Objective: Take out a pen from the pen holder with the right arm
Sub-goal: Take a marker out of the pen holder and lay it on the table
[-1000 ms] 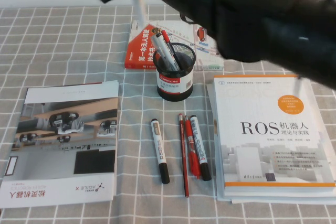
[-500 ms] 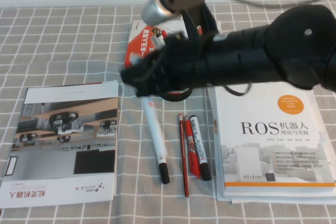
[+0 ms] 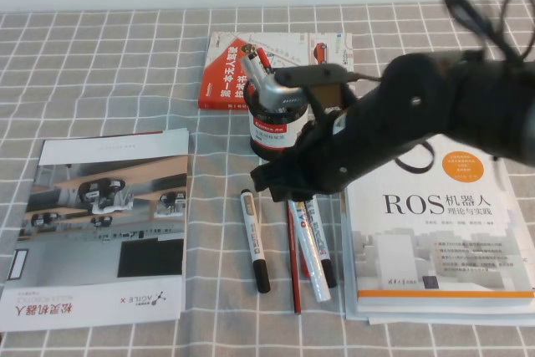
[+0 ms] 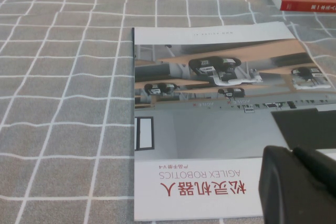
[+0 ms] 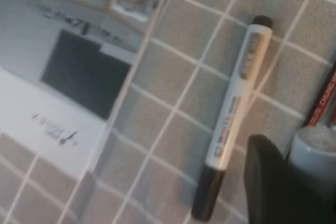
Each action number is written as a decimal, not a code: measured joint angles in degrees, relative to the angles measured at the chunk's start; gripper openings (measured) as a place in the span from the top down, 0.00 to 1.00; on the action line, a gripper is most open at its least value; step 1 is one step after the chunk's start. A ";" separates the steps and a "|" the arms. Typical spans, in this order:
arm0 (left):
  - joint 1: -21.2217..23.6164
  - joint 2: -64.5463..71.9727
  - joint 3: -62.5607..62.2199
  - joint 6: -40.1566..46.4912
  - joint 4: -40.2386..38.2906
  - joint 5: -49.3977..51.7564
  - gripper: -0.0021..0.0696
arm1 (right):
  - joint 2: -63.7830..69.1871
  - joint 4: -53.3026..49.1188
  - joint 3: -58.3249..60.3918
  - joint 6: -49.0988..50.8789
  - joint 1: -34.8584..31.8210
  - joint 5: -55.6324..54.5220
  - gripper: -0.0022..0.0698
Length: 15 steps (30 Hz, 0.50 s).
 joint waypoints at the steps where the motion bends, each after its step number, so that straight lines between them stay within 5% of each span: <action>1: 0.00 0.00 0.00 0.00 0.00 0.00 0.98 | 1.45 -0.75 -0.92 0.86 0.00 0.00 0.86; 15: 0.00 0.00 0.00 0.00 0.00 0.00 0.98 | 14.08 -11.15 -14.22 13.10 1.22 2.94 0.86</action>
